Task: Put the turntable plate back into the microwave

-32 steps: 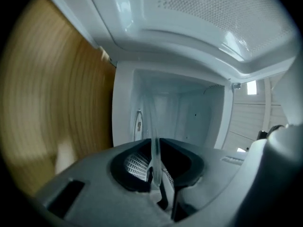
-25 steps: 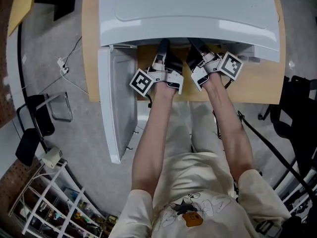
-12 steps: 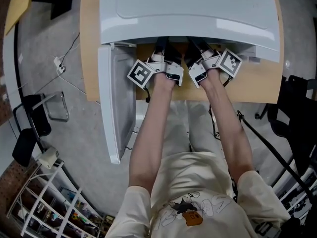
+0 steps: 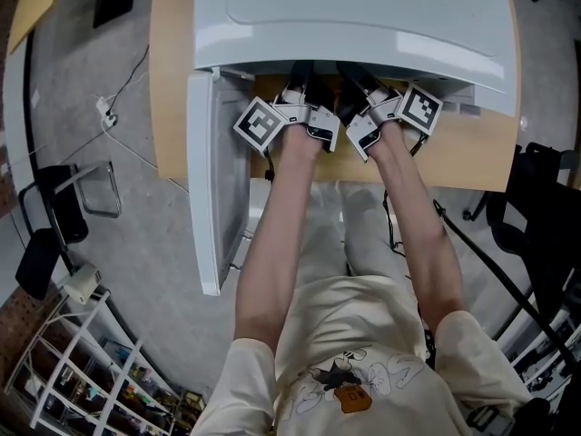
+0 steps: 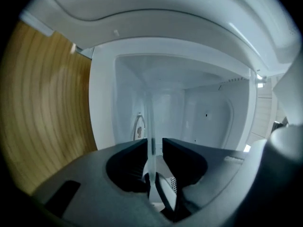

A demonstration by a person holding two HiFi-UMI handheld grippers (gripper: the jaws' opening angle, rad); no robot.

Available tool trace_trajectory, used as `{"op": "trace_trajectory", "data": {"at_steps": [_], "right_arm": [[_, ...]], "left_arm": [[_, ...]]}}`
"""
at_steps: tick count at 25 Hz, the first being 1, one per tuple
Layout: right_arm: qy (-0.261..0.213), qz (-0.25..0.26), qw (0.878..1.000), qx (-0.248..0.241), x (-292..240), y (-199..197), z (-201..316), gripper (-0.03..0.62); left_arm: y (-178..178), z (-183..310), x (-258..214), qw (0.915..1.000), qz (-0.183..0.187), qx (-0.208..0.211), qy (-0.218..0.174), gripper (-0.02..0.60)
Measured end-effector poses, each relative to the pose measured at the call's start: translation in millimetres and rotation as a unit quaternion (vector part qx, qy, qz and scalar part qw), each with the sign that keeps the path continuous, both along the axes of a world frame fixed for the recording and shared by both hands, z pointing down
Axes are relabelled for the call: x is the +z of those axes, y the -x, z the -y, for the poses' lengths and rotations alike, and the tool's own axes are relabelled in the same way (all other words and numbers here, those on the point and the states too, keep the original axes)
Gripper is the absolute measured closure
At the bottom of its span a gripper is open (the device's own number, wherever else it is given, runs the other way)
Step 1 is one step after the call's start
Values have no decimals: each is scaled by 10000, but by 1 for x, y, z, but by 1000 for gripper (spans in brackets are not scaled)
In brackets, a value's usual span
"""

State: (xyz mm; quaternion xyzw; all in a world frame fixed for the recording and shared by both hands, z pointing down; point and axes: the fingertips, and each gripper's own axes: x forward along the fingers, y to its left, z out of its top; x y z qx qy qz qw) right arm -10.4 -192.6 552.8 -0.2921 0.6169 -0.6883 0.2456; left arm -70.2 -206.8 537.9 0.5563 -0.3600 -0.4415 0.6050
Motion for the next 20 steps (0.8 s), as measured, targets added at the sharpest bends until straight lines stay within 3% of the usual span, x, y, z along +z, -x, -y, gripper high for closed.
{"op": "trace_trajectory", "data": {"at_steps": [3, 6, 13, 15, 18, 20], "right_arm": [[65, -146, 9999, -6, 6, 0, -2, 548], [107, -272, 9996, 18, 10, -1, 1, 549], [265, -534, 9975, 393, 14, -15, 7, 553], [339, -706, 9953, 576, 16, -25, 9, 554], [408, -658, 9944, 713, 15, -31, 9, 556], [471, -603, 9944, 726, 14, -33, 6, 516]], "left_arm": [[5, -10, 20, 9999, -30, -20, 98, 442], [4, -22, 15, 9999, -26, -25, 127, 445], [1, -29, 26, 9979, 454, 117, 436, 514], [-2, -28, 33, 9967, 576, 184, 544, 561], [-8, -30, 37, 9964, 538, 190, 623, 561], [-8, -28, 39, 9964, 490, 120, 685, 566]]}}
